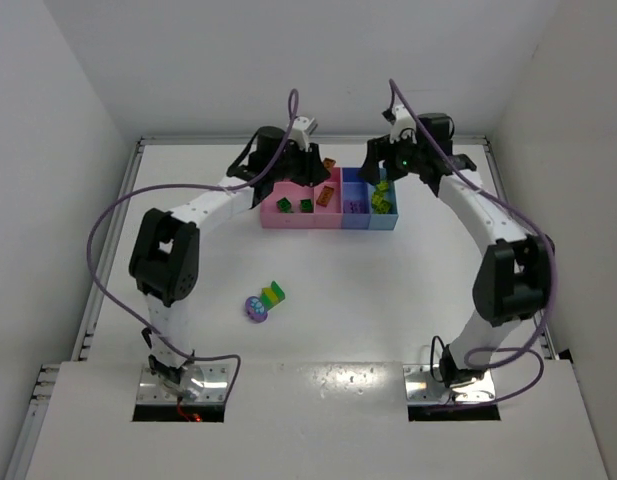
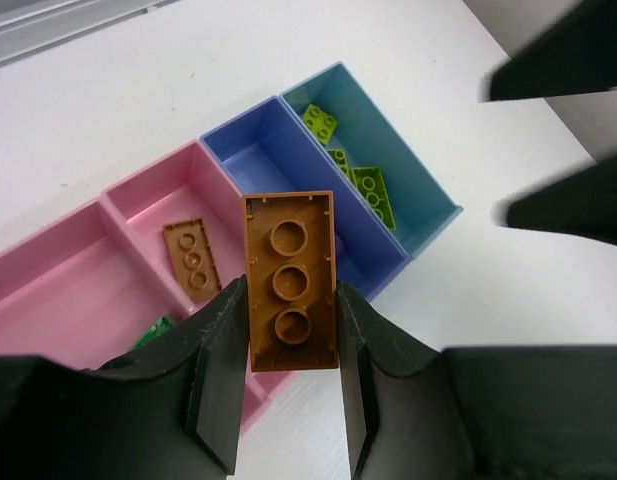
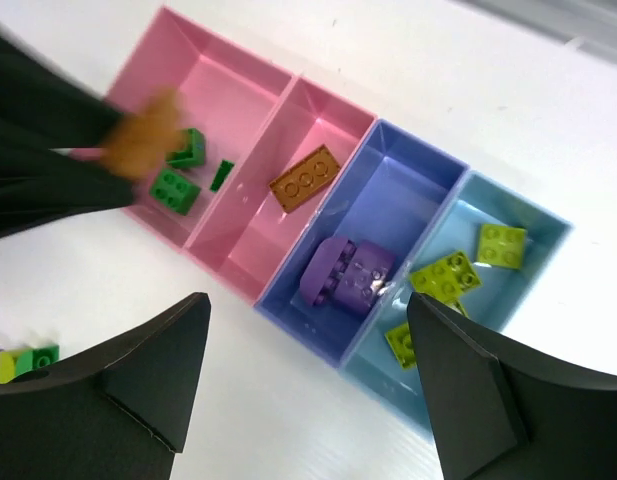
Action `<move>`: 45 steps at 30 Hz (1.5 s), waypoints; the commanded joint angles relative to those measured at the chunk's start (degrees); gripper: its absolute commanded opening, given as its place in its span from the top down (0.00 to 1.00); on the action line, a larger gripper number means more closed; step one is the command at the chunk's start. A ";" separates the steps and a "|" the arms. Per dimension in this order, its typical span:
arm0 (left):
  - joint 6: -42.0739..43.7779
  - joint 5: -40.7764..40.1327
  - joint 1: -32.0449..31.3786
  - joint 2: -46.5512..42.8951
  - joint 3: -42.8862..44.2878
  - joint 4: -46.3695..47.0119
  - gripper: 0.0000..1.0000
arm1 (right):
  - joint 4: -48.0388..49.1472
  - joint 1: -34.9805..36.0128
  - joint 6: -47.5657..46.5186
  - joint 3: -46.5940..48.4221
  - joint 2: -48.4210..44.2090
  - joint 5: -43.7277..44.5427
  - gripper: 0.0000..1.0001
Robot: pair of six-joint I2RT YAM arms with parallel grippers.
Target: Sort the legos into containers by color
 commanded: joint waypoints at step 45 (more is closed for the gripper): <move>42.56 4.54 -0.01 -23.31 -14.57 -40.48 0.20 | -0.95 -5.54 -4.78 -12.86 -15.34 -7.12 0.20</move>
